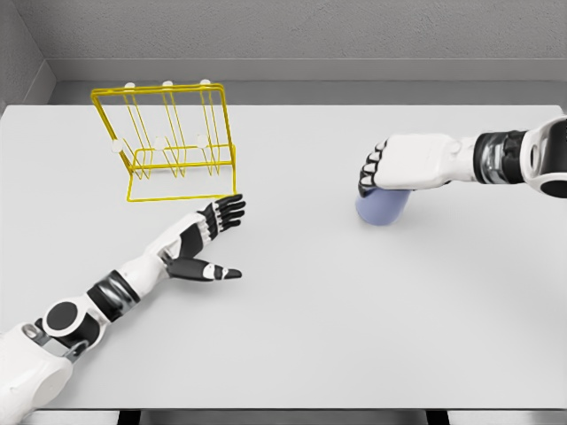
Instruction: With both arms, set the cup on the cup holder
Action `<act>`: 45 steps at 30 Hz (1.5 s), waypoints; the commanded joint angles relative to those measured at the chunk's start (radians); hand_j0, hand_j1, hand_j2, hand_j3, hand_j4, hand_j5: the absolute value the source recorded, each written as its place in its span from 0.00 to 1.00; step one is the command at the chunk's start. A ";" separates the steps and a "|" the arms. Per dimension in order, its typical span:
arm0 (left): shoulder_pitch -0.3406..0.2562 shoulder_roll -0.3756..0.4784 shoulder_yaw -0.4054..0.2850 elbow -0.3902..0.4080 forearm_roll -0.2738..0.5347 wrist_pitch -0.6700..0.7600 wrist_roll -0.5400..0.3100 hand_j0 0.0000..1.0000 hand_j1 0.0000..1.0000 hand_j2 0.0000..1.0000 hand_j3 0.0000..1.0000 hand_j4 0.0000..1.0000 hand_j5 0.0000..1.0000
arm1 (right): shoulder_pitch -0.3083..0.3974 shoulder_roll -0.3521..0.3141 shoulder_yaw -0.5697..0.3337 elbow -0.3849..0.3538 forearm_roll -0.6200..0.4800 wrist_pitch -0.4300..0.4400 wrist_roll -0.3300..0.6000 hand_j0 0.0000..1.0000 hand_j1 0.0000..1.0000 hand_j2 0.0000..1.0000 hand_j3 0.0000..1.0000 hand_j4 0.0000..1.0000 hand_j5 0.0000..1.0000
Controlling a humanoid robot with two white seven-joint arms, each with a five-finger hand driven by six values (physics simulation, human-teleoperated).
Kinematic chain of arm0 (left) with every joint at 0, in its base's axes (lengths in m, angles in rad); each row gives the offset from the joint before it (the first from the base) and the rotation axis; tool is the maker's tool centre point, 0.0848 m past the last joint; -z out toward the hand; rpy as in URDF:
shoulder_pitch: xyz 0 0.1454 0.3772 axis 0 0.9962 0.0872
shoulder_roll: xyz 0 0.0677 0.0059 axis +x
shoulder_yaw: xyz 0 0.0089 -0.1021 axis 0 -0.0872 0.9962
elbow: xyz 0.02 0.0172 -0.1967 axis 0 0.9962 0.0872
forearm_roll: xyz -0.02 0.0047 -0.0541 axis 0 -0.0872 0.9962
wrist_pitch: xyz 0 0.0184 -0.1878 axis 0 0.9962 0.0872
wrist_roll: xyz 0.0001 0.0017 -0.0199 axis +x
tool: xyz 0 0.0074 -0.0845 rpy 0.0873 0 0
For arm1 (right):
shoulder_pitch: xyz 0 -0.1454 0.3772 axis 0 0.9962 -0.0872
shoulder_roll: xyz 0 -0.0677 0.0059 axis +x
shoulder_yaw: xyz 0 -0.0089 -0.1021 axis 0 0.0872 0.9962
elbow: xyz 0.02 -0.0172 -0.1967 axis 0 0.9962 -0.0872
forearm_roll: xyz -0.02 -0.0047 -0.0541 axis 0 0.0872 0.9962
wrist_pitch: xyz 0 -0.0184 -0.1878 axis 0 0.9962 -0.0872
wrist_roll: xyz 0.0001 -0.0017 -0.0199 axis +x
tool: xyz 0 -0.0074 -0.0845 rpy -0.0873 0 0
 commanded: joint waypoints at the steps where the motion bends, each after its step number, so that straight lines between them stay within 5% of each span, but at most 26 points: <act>1: 0.002 -0.007 -0.006 0.009 0.003 0.000 0.000 1.00 1.00 1.00 1.00 1.00 1.00 | 0.005 -0.012 0.000 -0.104 0.000 0.003 -0.001 0.61 0.61 0.61 0.61 0.61 0.61; 14: -0.026 -0.040 -0.024 0.053 -0.012 0.000 0.000 1.00 1.00 1.00 1.00 1.00 1.00 | 0.009 0.109 0.012 -0.141 -0.010 0.003 -0.001 0.56 0.56 0.56 0.56 0.56 0.56; 34: -0.041 -0.053 -0.034 0.073 -0.017 0.000 0.000 1.00 1.00 1.00 1.00 1.00 1.00 | 0.021 0.190 0.043 -0.142 -0.016 0.003 -0.001 0.57 0.57 0.57 0.57 0.57 0.57; 36: -0.041 -0.053 -0.032 0.073 -0.017 0.000 0.000 1.00 1.00 1.00 1.00 1.00 1.00 | 0.021 0.190 0.043 -0.142 -0.014 0.003 -0.001 0.77 0.77 0.77 0.77 0.77 0.77; 37: -0.041 -0.053 -0.034 0.073 -0.017 0.000 0.000 1.00 1.00 1.00 1.00 1.00 1.00 | 0.023 0.189 0.043 -0.141 -0.011 0.003 -0.001 0.96 0.96 0.96 0.96 0.96 0.96; 45: -0.041 -0.053 -0.032 0.073 -0.017 -0.002 0.000 1.00 1.00 1.00 1.00 1.00 1.00 | 0.026 0.176 -0.031 -0.141 -0.016 0.003 -0.001 1.00 1.00 1.00 1.00 1.00 1.00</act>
